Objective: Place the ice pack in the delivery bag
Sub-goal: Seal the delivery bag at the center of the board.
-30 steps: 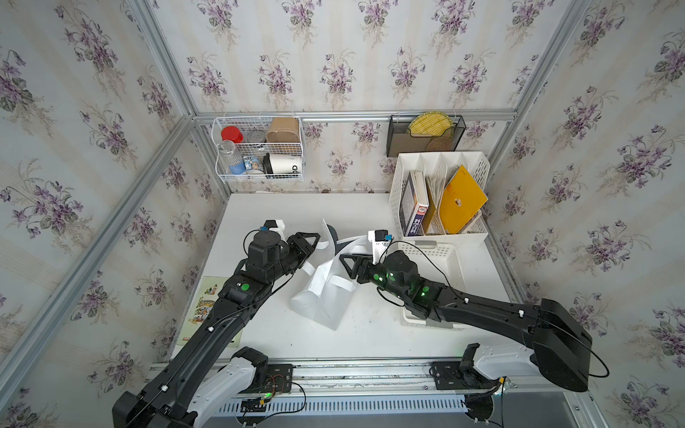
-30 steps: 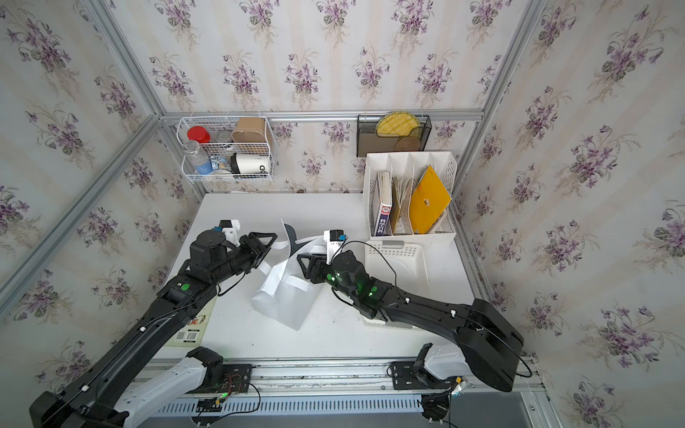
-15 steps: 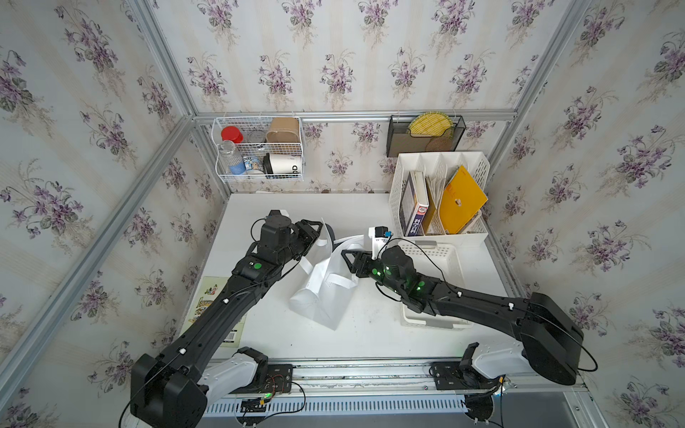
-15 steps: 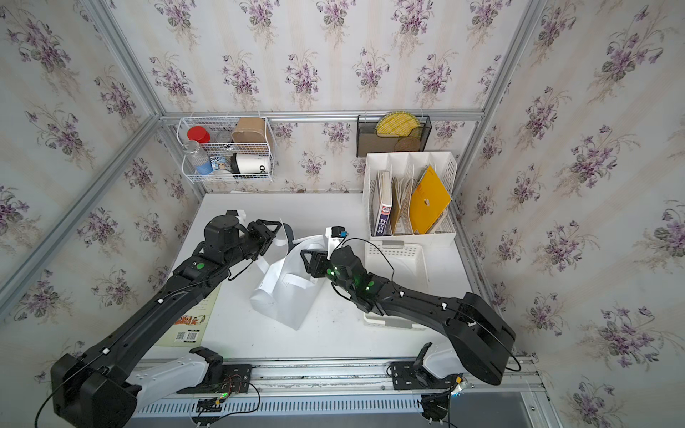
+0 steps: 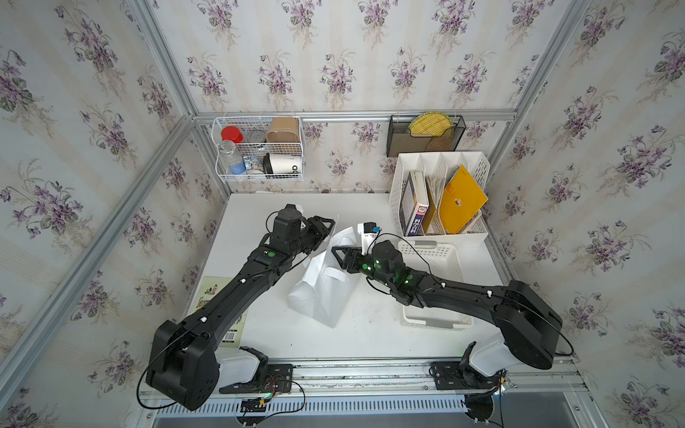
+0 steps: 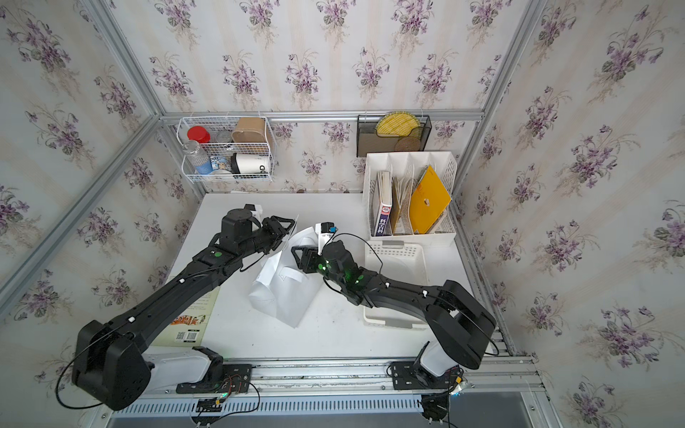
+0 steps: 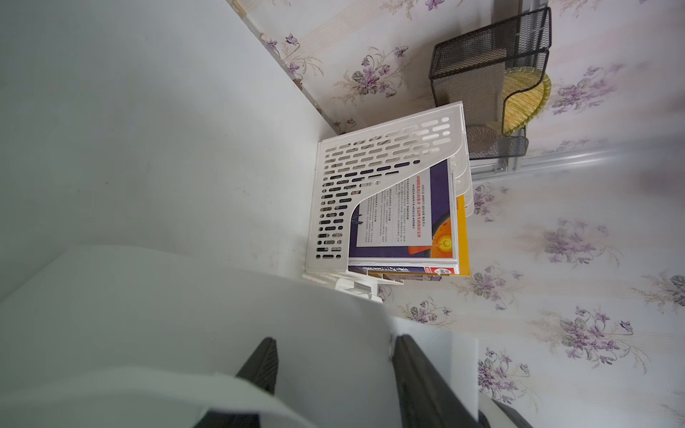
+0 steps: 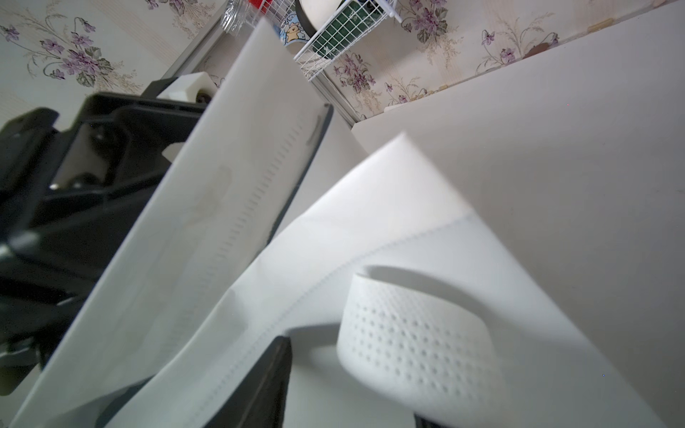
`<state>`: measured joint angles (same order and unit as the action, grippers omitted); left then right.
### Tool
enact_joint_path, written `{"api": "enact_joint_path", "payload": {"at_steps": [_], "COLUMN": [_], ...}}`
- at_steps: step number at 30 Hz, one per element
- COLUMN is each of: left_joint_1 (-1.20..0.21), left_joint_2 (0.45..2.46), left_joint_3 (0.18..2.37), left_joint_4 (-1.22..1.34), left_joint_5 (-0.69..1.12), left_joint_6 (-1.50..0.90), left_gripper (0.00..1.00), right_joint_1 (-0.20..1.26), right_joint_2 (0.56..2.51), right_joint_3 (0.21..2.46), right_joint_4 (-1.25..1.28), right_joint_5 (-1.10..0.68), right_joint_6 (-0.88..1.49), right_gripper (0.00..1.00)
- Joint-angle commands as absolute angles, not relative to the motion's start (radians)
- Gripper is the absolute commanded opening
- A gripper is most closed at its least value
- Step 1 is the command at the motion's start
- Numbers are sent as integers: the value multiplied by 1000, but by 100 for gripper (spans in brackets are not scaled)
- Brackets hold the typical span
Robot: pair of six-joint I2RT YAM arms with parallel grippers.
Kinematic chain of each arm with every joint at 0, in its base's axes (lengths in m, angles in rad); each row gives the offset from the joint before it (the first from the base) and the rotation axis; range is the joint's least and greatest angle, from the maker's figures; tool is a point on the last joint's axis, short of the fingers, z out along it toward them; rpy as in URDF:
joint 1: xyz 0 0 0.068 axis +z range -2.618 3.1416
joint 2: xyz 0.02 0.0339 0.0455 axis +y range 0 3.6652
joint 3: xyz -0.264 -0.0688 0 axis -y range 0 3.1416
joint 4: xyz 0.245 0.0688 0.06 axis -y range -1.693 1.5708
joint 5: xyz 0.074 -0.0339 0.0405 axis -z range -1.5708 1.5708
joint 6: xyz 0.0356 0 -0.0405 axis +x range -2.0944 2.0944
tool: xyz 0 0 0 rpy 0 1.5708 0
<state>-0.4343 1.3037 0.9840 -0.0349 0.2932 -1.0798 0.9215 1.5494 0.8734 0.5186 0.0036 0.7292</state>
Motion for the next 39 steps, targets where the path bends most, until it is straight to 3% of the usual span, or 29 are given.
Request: {"api": "enact_joint_path", "payload": {"at_steps": [1, 15, 29, 39], "left_joint_1": [-440, -443, -470, -500], "left_joint_2": [1309, 1346, 1407, 1334], "left_joint_3": [970, 982, 1011, 1047], "left_joint_4": [44, 47, 77, -185], "left_joint_5": [347, 364, 452, 306], "left_joint_6": [-1051, -1010, -973, -805], "left_gripper": [55, 56, 58, 59], "right_joint_1": [917, 872, 833, 818], "right_joint_2": [1562, 1511, 1622, 1622], "right_joint_3": [884, 833, 933, 943], "right_joint_4": [572, 551, 544, 515], "right_joint_5": [-22, -17, -108, -142], "right_joint_6": [702, 684, 679, 673], "right_gripper": [56, 56, 48, 45]}}
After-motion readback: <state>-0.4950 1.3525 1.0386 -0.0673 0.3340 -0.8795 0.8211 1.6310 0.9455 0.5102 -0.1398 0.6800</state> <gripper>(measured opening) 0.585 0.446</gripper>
